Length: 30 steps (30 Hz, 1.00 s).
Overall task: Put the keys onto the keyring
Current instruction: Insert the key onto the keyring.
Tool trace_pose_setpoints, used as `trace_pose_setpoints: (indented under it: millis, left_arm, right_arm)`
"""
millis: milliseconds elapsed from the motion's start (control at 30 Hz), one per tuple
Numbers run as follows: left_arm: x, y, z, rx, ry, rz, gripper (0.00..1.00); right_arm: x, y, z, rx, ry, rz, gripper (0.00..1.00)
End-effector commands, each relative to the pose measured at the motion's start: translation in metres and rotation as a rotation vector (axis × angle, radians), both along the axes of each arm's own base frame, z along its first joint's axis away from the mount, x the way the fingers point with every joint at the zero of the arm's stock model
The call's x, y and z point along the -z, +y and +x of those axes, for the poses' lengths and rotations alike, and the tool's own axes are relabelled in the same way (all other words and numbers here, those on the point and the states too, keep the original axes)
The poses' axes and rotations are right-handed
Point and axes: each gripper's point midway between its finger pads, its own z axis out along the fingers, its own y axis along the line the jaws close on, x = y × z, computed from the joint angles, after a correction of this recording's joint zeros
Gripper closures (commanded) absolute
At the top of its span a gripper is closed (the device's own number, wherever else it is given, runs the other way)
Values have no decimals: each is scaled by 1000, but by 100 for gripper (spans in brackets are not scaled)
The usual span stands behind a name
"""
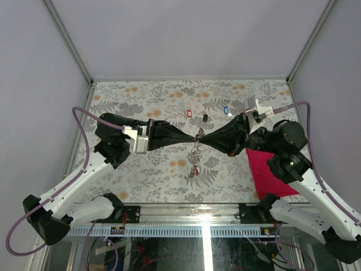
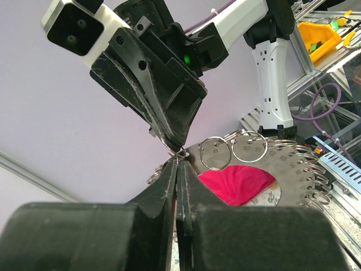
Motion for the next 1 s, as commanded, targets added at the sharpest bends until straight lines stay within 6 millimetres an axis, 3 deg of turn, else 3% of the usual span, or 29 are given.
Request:
trace_pose_setpoints:
  millis: [0, 300, 967]
  left_arm:
    - [-15, 3, -6, -3, -48, -41, 100]
    - [-17, 3, -7, 1, -55, -45, 100]
    - [-19, 5, -10, 13, -71, -51, 100]
  right_arm:
    - [-17, -1, -5, -18, -76, 43, 100]
    - [-4, 4, 8, 24, -45, -15, 100]
    - [1, 0, 10, 56, -41, -59, 100]
